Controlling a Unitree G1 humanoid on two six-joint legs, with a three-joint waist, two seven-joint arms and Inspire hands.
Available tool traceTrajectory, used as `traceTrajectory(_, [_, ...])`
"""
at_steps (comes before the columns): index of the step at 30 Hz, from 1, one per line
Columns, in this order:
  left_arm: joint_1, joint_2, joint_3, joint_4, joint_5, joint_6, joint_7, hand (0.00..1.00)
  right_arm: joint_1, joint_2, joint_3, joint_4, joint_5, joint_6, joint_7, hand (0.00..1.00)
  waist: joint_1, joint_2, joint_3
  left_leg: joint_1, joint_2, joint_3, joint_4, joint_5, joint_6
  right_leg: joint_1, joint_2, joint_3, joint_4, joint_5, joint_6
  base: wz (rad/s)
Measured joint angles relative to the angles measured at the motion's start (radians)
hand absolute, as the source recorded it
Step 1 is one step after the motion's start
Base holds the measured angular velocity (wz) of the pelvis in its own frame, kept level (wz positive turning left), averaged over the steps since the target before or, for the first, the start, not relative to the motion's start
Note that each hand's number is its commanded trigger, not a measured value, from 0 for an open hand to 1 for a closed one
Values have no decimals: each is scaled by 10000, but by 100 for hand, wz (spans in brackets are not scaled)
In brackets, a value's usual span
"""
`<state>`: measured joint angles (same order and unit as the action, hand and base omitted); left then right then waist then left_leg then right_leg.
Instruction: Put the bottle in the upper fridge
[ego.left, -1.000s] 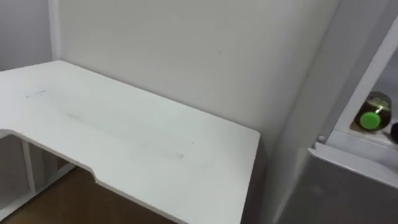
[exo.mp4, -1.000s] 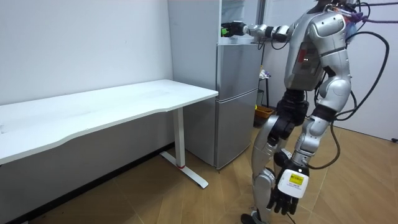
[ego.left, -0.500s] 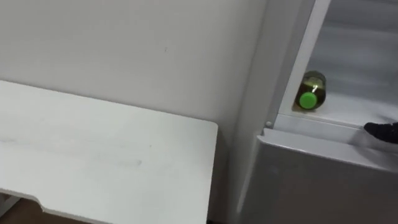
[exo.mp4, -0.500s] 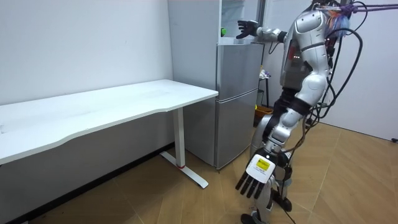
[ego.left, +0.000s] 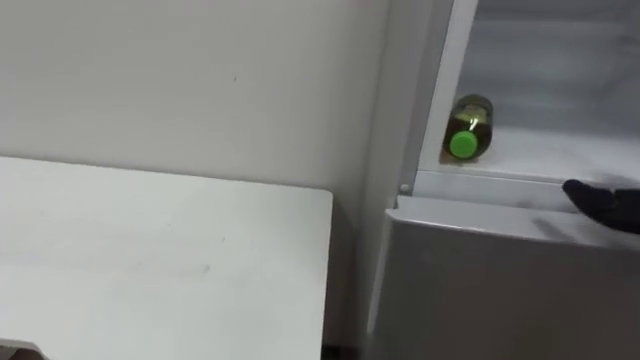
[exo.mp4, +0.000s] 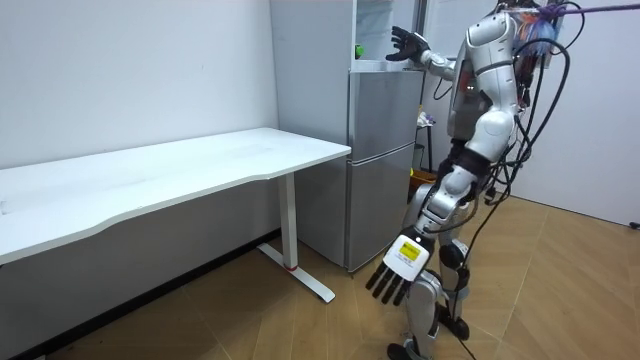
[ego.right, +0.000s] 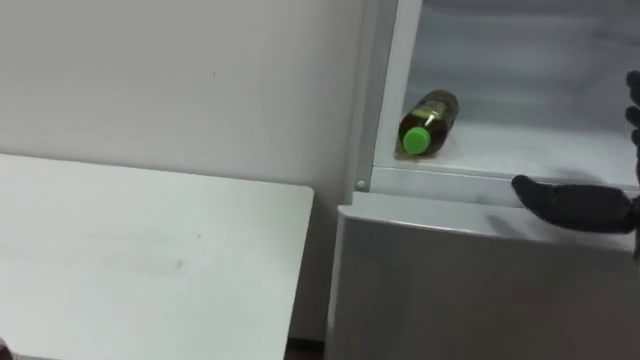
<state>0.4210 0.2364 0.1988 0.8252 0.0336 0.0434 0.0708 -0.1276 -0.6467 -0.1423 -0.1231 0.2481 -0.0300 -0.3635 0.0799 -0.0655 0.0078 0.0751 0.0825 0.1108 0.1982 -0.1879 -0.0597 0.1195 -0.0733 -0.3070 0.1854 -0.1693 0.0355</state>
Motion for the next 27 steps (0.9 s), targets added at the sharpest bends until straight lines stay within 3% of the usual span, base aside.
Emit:
traceTrajectory(2, [-30, -49, -83, 7, 55, -150, 7, 0, 150, 296, -48, -282, -285, -256, -221, 0, -100, 11, 2, -19, -14, 32, 8, -1, 4, -24, -12, 45, -3, -24, 5, -4])
traceTrajectory(4, [-12, -135, -77, 88, 295, -432, 41, 0, 673, 889, -451, -867, -851, -702, -619, 0, -157, 22, 0, 10, -14, 113, -10, -6, 11, -47, -12, 111, -17, -28, 9, -8])
traceTrajectory(7, [70, -322, -121, 184, 259, -509, 92, 0, 1365, 1419, -799, -1344, -935, -1253, -981, 0, -241, 85, -16, 78, -10, 300, -11, -42, 36, -64, -12, 292, -12, -29, 11, -17])
traceTrajectory(10, [72, -321, -171, 359, 198, -735, 130, 0, 2128, 1847, -1007, -1573, -913, -1604, -1301, 0, -293, 150, -34, 77, -9, 343, -7, -72, 39, -83, -18, 312, -14, -37, 24, -6])
traceTrajectory(12, [19, -330, -192, 669, 279, -959, 143, 0, 2666, 2340, -1170, -1576, -1012, -1899, -1590, 0, -487, 235, -53, 72, -10, 385, -1, -101, 50, -162, -27, 342, -21, -43, 33, -5])
traceTrajectory(15, [-6, -367, -198, 766, 462, -966, 141, 0, 3392, 2892, -1242, -1576, -1497, -2120, -2089, 0, -677, 369, -79, 57, -28, 414, -28, -113, 56, -225, -58, 344, 4, -57, 54, -2])
traceTrajectory(20, [-22, -384, -274, 798, 462, -982, 74, 0, 3983, 2972, -1249, -1575, -1868, -2219, -2811, 0, -790, 595, -86, 89, -40, 579, -100, -112, 61, -352, -65, 507, 42, -62, 61, -11])
traceTrajectory(22, [-32, -381, -272, 913, 458, -1158, 78, 0, 4168, 2989, -1248, -1566, -2239, -2293, -3245, 0, -775, 713, -76, 192, -35, 704, -169, -112, 60, -376, -59, 611, 38, -70, 73, -13])
traceTrajectory(25, [-61, -383, -296, 1095, 406, -1257, 137, 0, 4362, 3128, -1211, -1218, -2547, -2677, -3677, 0, -777, 675, -71, 231, -36, 740, -199, -113, 60, -364, -60, 638, 35, -87, 79, -4])
traceTrajectory(27, [-246, -381, -487, 1389, 387, -1348, 153, 0, 4385, 3493, -1200, -585, -2528, -2873, -4049, 0, -786, 631, -58, 241, -43, 752, -199, -115, 63, -348, -60, 670, 19, -89, 82, 0])
